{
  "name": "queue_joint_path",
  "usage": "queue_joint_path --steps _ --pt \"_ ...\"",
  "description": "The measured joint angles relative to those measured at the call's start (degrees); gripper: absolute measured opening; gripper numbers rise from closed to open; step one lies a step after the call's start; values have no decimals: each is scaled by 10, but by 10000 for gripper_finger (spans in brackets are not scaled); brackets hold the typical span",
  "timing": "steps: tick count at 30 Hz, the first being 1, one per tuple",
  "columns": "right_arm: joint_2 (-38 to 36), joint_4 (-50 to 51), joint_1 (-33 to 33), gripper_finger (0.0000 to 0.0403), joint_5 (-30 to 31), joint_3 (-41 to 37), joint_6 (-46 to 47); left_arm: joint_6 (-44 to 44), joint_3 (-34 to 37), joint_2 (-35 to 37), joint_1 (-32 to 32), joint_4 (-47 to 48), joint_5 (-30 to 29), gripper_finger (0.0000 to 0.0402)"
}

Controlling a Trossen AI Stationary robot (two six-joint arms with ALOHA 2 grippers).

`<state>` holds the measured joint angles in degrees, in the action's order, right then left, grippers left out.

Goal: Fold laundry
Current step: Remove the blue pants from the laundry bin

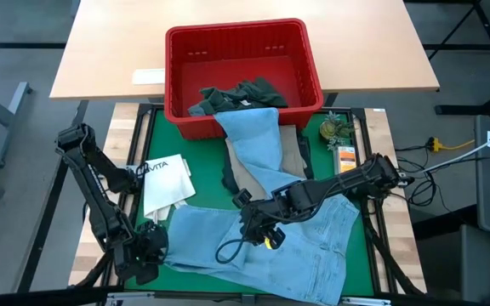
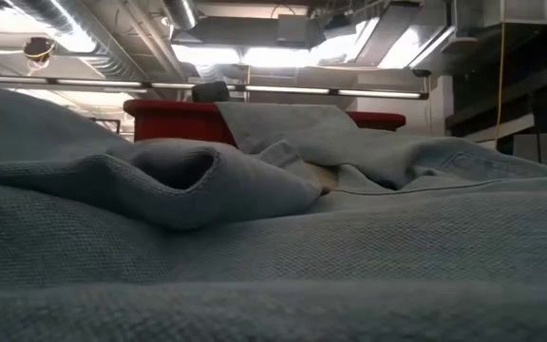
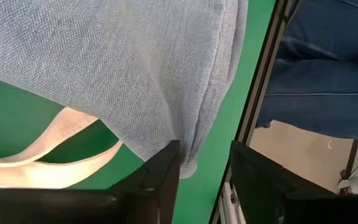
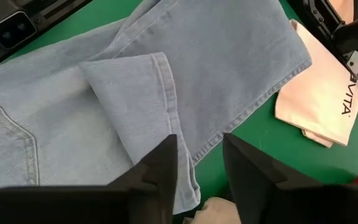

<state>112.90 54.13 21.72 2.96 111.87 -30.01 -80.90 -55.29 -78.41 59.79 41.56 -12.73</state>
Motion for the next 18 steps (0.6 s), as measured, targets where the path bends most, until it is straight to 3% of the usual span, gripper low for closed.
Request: queue_joint_path --steps 9,15,18 --pt "12 -7 -4 155 -12 0 -12 47 0 0 0 0 4 168" --pt "42 -87 -14 146 -26 0 -42 32 0 0 6 -6 19 169" --pt "64 -132 -21 143 -64 0 -52 35 0 0 7 -8 14 169"
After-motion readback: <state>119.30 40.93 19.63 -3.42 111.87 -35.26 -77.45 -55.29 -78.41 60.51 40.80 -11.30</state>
